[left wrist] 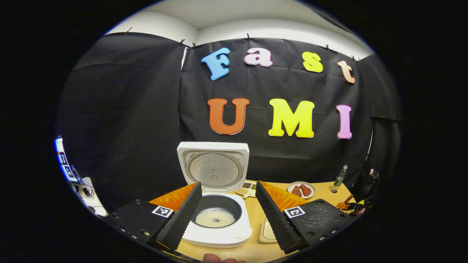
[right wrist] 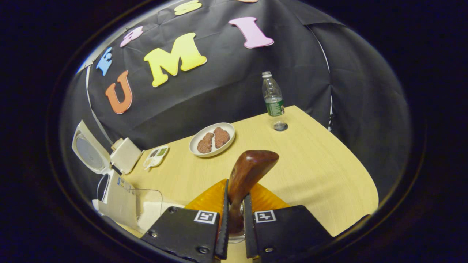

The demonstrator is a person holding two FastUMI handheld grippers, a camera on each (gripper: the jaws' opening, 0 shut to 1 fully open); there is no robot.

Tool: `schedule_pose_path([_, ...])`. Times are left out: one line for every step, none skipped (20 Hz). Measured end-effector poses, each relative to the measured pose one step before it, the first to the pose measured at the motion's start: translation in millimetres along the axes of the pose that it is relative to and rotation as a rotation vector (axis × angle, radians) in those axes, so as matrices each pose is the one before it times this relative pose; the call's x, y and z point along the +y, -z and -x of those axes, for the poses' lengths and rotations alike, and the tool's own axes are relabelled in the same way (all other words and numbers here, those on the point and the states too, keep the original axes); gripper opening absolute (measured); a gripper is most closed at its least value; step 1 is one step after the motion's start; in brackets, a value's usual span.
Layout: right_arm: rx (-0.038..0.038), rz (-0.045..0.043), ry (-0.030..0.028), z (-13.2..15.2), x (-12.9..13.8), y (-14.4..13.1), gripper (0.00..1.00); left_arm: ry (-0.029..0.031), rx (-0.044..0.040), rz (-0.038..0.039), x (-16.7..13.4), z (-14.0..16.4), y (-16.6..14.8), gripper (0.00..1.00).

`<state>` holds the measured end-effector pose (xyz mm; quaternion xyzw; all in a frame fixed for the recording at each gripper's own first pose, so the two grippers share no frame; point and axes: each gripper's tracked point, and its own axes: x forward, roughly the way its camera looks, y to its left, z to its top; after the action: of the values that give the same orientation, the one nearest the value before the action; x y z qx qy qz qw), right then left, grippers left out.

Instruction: Close the left gripper, press the button to open the rice cooker; take a wooden spoon from the chopstick holder with the right hand, scoop a spoonful of rice and pour it into the rice cooker, then put the wooden spoon back into the chopstick holder.

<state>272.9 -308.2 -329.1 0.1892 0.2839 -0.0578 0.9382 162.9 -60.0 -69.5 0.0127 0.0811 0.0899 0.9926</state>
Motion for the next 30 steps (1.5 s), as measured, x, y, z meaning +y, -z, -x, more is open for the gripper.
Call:
schedule_pose_path([-0.00822,-0.00573,0.00187,4.32,2.45,-1.25,0.22,0.00211,-0.00393,0.00232,1.12,0.55,0.07,0.94])
schedule_pose_path([-0.01382,-0.00158,0.01297,3.38,0.19,-3.7,0.21,0.00409,-0.00106,0.00567,0.95,0.92,0.81,0.94])
schedule_pose_path([-0.01415,-0.00184,0.01074,4.27,0.75,-2.89,0.18,0.00522,0.00079,0.00631,2.54,1.44,1.88,0.94])
schedule_pose_path([-0.01544,0.00303,0.01003,6.71,3.77,-3.96,0.17,0.00596,0.00212,0.00404,3.06,2.58,0.0,0.94])
schedule_pose_path([-0.02048,0.02161,0.00733,6.13,3.63,-7.67,0.15,0.00893,0.00082,-0.00036,4.02,2.68,-0.02,0.94])
schedule_pose_path([-0.0219,0.02283,0.00558,6.34,5.63,-8.39,0.14,0.00002,-0.00033,-0.01192,4.9,3.15,1.15,0.94])
schedule_pose_path([-0.02473,0.02464,0.01308,6.74,5.53,-10.94,0.14,-0.00448,-0.00027,-0.01647,7.44,2.1,-0.25,0.94])
schedule_pose_path([-0.0257,0.02517,0.01135,8.34,6.32,-11.61,0.13,-0.00129,0.00107,-0.01044,5.97,1.29,1.39,0.94])
schedule_pose_path([-0.0228,0.02147,0.00264,8.06,9.22,-11.87,0.13,0.00305,0.00204,-0.00135,3.53,2.05,-0.36,0.94])
schedule_pose_path([-0.01779,0.02257,0.00009,8.5,10.5,-9.8,0.13,0.00504,-0.0016,0.00486,2.69,1.6,-0.5,0.94])
schedule_pose_path([-0.02055,0.01884,-0.00991,8.97,12.72,-11.26,0.13,0.00351,-0.00114,0.00459,4.58,1.22,0.05,0.94])
schedule_pose_path([-0.01541,0.01127,-0.01582,8.04,14.11,-9.47,0.13,0.00114,-0.0005,0.00477,4.61,0.84,0.56,0.94])
schedule_pose_path([-0.01117,0.0005,-0.02017,6.97,16.38,-5.86,0.13,0.00036,0.00233,0.00548,4.8,-0.07,0.7,0.94])
schedule_pose_path([-0.00262,-0.0109,-0.02525,5.17,16.85,-3.33,0.13,-0.00048,0.00114,0.00671,5.46,1.39,0.33,0.94])
schedule_pose_path([0.00502,-0.00964,-0.02539,3.27,18.28,1.22,0.13,-0.00203,0.00107,0.00592,5.07,1.07,-0.64,0.94])
schedule_pose_path([0.00384,-0.0018,-0.02127,1.16,16.98,2.75,0.13,-0.00592,-0.00121,0.00405,6.2,1.52,0.16,0.94])
schedule_pose_path([0.00267,0.00351,-0.01909,-1.22,15.16,5.04,0.13,-0.01204,-0.00092,0.00287,7.62,1.27,-0.12,0.94])
schedule_pose_path([0.01567,0.00963,-0.01449,-3.71,13.69,8.74,0.13,-0.00957,-0.00011,0.00336,7.0,1.09,1.01,0.94])
schedule_pose_path([0.02683,0.00579,-0.00823,-5.53,10.52,13.7,0.13,-0.00896,0.00331,0.00407,5.8,3.1,0.94,0.94])
schedule_pose_path([0.02495,0.00792,-0.0104,-6.85,8.92,13.14,0.13,-0.01023,0.00529,0.003,6.48,1.16,1.05,0.94])
schedule_pose_path([0.02173,0.01709,-0.00159,-5.54,6.22,13.42,0.13,-0.01112,0.00707,0.0015,6.19,-0.14,0.48,0.94])
schedule_pose_path([0.02165,0.02484,0.01376,-7.57,-0.11,13.4,0.13,-0.01141,0.00746,0.00075,7.08,0.91,1.71,0.94])
schedule_pose_path([0.01758,0.02689,0.01976,-6.86,-1.57,12.49,0.13,-0.01218,0.00401,0.00005,6.47,1.61,0.12,0.94])
schedule_pose_path([0.01146,0.0264,0.01798,-4.97,-0.28,11.4,0.13,-0.0109,-0.00041,0.00041,7.43,2.63,-0.54,0.94])
schedule_pose_path([0.01066,0.0288,0.01974,-5.28,-1.06,9.68,0.13,-0.01139,-0.00104,0.00137,7.83,0.46,-1.23,0.94])
schedule_pose_path([0.00804,0.03356,0.01473,-5.52,1.81,8.88,0.13,-0.00687,0.00292,0.00217,4.76,0.69,1.47,0.94])
schedule_pose_path([0.0065,0.03016,0.00999,-3.13,2.28,7.33,0.13,-0.00447,0.009,0.00318,5.05,1.52,2.93,0.94])
schedule_pose_path([0.00374,0.01988,0.00825,-3.1,3.41,6.53,0.13,-0.00045,0.01239,0.00146,2.48,0.6,2.49,0.94])
schedule_pose_path([-0.00464,0.02295,0.01271,-1.46,3.72,3.67,0.13,0.00184,0.00916,0.00099,2.27,0.6,2.23,0.94])
schedule_pose_path([-0.01008,0.03815,0.04147,-3.35,-1.65,2.74,0.13,0.00033,0.00472,-0.0015,3.15,1.59,1.53,0.94])
